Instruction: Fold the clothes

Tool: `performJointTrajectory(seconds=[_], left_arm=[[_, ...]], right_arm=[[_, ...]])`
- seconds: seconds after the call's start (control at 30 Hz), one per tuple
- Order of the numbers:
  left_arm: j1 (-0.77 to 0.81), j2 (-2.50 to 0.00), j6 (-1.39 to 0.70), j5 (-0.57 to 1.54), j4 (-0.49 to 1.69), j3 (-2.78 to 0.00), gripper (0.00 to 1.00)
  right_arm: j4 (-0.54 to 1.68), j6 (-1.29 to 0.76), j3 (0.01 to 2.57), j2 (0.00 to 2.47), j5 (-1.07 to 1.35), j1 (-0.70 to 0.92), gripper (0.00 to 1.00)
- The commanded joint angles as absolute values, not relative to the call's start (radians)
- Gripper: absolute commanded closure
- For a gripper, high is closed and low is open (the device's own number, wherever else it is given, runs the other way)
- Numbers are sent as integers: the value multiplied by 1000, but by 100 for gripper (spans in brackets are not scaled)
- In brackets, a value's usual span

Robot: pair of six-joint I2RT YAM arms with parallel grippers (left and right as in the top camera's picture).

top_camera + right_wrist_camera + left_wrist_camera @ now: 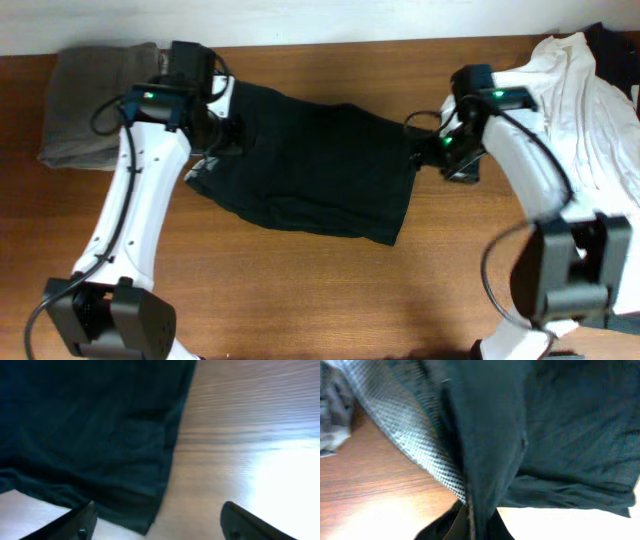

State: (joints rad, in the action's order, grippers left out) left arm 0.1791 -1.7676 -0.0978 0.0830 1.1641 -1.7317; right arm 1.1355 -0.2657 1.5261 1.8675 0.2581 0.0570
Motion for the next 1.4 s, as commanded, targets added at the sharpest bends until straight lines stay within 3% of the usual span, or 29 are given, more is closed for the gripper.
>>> performJointTrajectory(seconds=[0.0, 0.27, 0.5, 0.67, 0.9, 1.03, 1.23, 1.37], left_arm=[[233, -1757, -131, 173, 1132, -1746, 99], [363, -1756, -131, 344, 988, -1765, 99], [440, -1755, -131, 300, 974, -1771, 99], [392, -1659, -233, -78, 1038, -1775, 99], [305, -1603, -338, -166, 1159, -1776, 99], [305, -1591, -356, -177, 1160, -1776, 99], [336, -1626, -374, -128, 970, -1776, 99], [398, -1735, -362, -115, 953, -1776, 99]], right_arm=[[1083, -270, 1509, 1963, 374, 99, 26], [1023, -296, 1486, 2106, 277, 150, 55], [987, -297, 1475, 2166, 277, 150, 59], [979, -297, 1475, 2234, 280, 152, 62], [885, -324, 1483, 2234, 373, 258, 64], [844, -369, 1487, 2234, 366, 338, 55], [891, -370, 1565, 2234, 439, 325, 55], [897, -330, 1567, 2234, 460, 311, 54]])
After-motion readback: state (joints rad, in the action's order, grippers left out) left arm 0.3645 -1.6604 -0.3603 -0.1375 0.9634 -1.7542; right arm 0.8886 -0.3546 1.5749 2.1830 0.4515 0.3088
